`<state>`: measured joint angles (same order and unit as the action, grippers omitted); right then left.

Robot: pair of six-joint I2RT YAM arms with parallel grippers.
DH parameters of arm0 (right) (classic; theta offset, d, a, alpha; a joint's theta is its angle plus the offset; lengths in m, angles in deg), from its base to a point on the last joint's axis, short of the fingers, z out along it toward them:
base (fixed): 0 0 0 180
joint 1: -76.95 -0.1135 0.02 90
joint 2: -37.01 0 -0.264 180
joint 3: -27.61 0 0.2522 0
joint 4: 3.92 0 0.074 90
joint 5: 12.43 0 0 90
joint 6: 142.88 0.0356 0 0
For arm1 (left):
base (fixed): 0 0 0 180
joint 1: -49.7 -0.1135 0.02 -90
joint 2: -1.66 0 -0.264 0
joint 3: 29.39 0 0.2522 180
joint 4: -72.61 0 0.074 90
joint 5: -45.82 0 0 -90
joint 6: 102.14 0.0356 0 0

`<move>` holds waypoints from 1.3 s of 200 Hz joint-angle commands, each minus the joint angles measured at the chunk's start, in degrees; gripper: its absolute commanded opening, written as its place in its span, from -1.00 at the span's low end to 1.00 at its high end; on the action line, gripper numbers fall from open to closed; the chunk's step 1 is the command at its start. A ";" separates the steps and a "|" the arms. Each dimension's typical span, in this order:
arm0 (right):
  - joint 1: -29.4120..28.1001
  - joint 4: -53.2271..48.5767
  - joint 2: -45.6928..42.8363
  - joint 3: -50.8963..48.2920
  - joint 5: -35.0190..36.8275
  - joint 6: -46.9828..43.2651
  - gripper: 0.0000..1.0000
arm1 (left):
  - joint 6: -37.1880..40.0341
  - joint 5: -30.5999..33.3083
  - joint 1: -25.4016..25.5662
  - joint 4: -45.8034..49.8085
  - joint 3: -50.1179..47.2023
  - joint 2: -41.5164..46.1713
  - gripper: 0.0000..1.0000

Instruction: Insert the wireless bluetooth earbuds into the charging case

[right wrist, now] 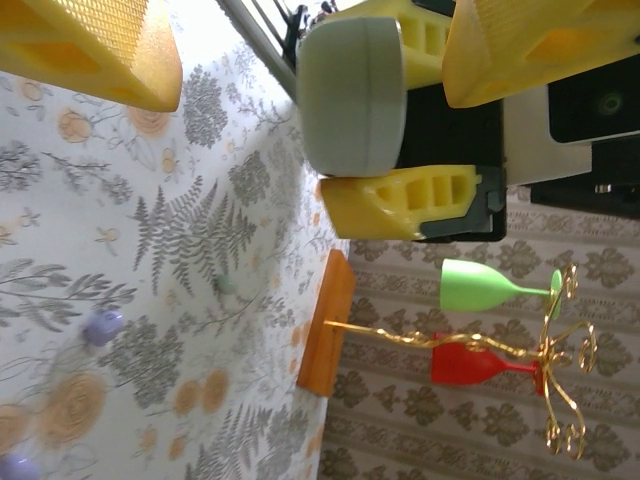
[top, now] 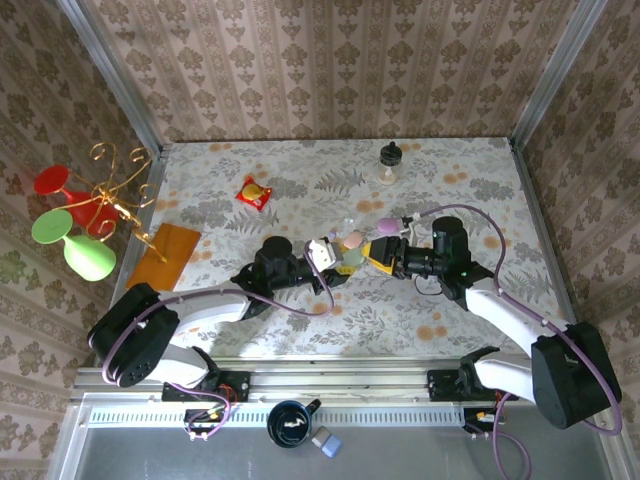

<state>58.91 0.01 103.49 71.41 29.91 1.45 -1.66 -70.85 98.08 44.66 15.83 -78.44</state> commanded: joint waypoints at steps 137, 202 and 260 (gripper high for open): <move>-2.42 0.71 0.14 2.58 0.71 0.50 -0.68 | -1.40 -2.18 -0.42 -7.14 -1.25 -1.37 -0.23; 1.59 19.54 0.88 -0.76 -2.05 16.79 -0.70 | -11.14 -4.42 -3.85 -26.02 -4.74 -2.95 0.51; 1.69 29.22 -0.57 -0.48 -0.26 29.76 -0.74 | -13.57 -5.40 -4.53 -32.03 -2.41 -3.27 0.57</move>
<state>60.44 21.54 104.28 71.02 30.35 23.63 -13.01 -74.70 93.49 17.67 11.51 -82.29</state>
